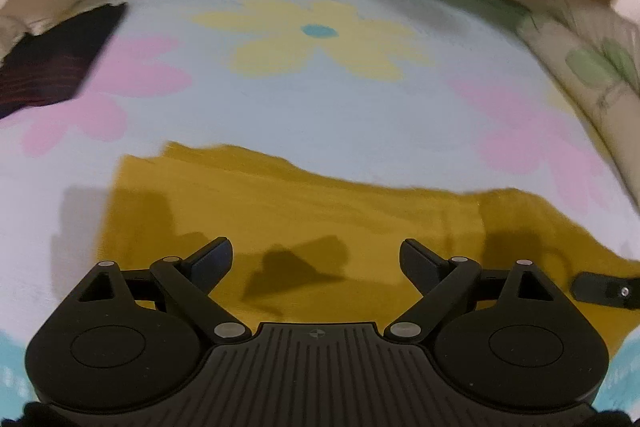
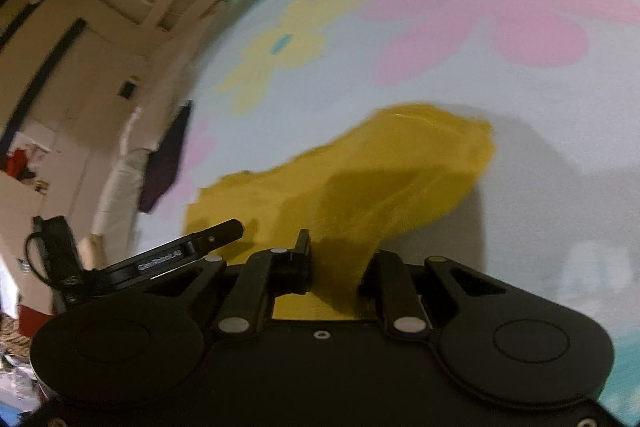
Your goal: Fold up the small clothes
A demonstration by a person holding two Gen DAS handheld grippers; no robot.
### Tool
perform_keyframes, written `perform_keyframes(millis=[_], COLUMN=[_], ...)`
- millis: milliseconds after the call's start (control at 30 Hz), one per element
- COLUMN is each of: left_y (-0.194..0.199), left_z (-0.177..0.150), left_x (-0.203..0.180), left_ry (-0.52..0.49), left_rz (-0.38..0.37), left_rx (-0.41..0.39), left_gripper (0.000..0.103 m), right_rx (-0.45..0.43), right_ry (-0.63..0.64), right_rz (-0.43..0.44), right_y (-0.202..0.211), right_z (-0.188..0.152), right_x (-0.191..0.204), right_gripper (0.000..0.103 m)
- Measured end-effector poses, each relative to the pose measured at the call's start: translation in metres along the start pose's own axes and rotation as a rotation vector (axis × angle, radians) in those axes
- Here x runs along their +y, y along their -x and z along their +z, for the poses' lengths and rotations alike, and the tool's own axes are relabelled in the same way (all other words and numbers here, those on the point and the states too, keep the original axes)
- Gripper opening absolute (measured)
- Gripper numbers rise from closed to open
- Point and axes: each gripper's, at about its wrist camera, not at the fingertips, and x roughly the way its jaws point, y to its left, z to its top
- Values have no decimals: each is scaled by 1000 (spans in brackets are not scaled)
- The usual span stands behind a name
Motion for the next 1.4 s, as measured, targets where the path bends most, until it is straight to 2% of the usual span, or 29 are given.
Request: perform_keyframes(millis=[300,633,733,900,1267,1333,1367,1400], left_y=[34,48,49,48,46,46,46,46], left_z=[6,4,3,0,-2,-4,-4,-4], left_x=[86,141,153,163,167,167,167,167], left_ry=[105,159,172,182,188,186,185,186], left_rz=[29,51,46,36,36,35,35,36], left_rx=[-29,-29,-23,-9,4,5,6,6], left_gripper=[91,91,91,91,91,91,91,91], right_rx=[35,74,87,112,148,154,159,166], right_ry=[38,53,64,91,168,178,172,160], right_rz=[64,101,95,38,-8,-12,-7,15], right_y=[-48,-98,-111,-131,-153,-155,-156,-158], right_z=[-8,-21,-28,-39,-55,-56,-57,-56], right_x=[64,112,123,132,148,149,149,149], right_gripper=[23,23,23,23,24,29,34,49])
